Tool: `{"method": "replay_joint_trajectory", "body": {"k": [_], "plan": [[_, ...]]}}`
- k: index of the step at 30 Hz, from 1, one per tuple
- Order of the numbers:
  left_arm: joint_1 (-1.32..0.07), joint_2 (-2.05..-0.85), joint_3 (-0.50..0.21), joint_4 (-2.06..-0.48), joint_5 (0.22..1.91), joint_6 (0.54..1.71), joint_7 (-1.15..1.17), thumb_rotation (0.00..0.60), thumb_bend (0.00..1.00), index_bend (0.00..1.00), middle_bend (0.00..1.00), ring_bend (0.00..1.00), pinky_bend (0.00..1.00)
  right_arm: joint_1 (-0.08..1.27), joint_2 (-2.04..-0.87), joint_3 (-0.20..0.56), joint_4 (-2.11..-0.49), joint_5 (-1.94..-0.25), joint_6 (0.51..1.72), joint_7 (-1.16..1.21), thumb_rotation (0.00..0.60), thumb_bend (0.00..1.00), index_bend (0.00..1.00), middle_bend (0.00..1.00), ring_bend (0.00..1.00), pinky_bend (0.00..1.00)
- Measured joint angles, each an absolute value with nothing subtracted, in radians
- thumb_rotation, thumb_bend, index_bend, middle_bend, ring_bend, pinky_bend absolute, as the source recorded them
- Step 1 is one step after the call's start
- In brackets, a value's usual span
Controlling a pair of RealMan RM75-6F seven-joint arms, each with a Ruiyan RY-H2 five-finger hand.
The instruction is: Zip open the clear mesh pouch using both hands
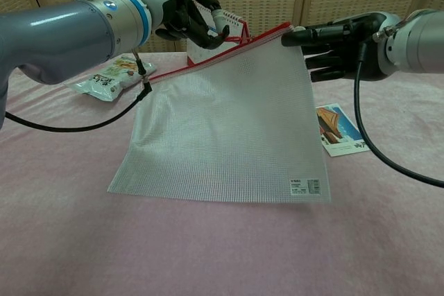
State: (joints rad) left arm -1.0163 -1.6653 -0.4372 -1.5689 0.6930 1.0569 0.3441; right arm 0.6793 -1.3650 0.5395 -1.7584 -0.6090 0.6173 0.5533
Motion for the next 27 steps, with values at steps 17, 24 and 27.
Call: {"method": "replay_joint_trajectory", "body": {"k": [17,24,27], "plan": [[-0.981,-1.560,-0.424,-1.517,0.630,1.010,0.345,0.600,0.89,0.88,0.97,0.95,1.00,0.580,-1.250,0.622,-1.772,-0.695,0.480,0.707,0.600,0.79,0.82,1.00,0.99,1.00],[-0.946,-1.466,-0.406,-1.508,0.603,0.971,0.344,0.600,0.89,0.88,0.97,0.95,1.00,0.526,-1.216,0.649,-1.759,-0.749,0.436,0.765,0.600,0.78,0.82,1.00,0.99,1.00],[-0.926,-1.436,-0.397,-1.493,0.617,0.956,0.322,0.600,0.89,0.88,0.97,0.95,1.00,0.508,-1.211,0.659,-1.752,-0.772,0.426,0.788,0.600,0.78,0.82,1.00,0.99,1.00]]}}
